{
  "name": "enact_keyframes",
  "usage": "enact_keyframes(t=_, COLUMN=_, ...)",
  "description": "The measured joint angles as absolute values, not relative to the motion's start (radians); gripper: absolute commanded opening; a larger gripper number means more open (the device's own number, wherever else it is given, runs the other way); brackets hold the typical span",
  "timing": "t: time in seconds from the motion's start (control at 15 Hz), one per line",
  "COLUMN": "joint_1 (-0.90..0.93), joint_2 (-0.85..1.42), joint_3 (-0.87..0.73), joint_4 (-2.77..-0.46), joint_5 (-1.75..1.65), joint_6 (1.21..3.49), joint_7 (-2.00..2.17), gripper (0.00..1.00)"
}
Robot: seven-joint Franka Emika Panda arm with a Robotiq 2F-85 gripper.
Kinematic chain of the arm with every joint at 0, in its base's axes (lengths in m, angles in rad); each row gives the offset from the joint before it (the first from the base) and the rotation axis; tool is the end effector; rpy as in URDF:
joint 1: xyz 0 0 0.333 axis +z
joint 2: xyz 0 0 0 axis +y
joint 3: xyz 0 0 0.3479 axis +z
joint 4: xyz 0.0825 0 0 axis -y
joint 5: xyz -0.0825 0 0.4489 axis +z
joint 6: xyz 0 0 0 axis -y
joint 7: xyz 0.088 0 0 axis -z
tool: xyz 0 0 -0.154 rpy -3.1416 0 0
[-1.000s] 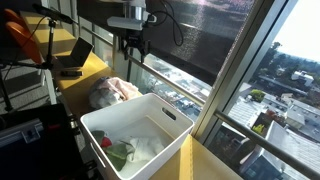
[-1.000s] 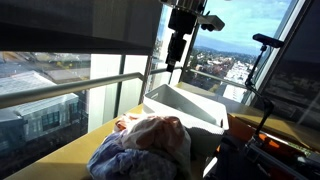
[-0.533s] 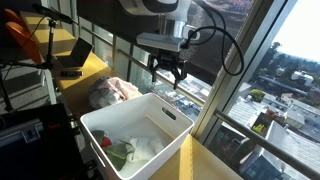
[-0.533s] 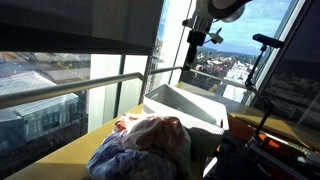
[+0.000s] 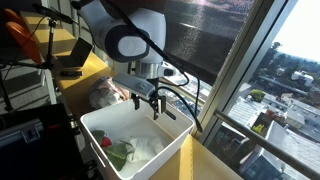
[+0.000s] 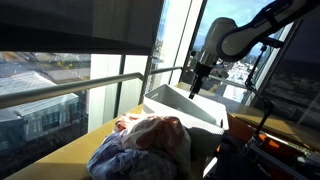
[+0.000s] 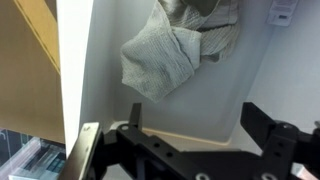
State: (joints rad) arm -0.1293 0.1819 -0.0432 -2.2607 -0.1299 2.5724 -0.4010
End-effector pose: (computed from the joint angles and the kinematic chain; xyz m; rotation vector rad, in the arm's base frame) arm 0.5941 -0.1051 0.2285 2.9778 0.5030 0.1515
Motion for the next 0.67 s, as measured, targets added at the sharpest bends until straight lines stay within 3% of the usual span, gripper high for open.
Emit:
enact_keyframes(t=0.33, joint_1=-0.187, joint_2=0.201, joint_3=-0.068, joint_4=-2.422, joint_5=-0.12, joint_6=2.778, joint_7=-0.422, gripper=1.0)
enact_keyframes(t=0.67, joint_1=-0.211, joint_2=0.277, joint_3=-0.064, joint_4=-2.437, joint_5=-0.088, joint_6=2.809, joint_7=-0.433, gripper=1.0)
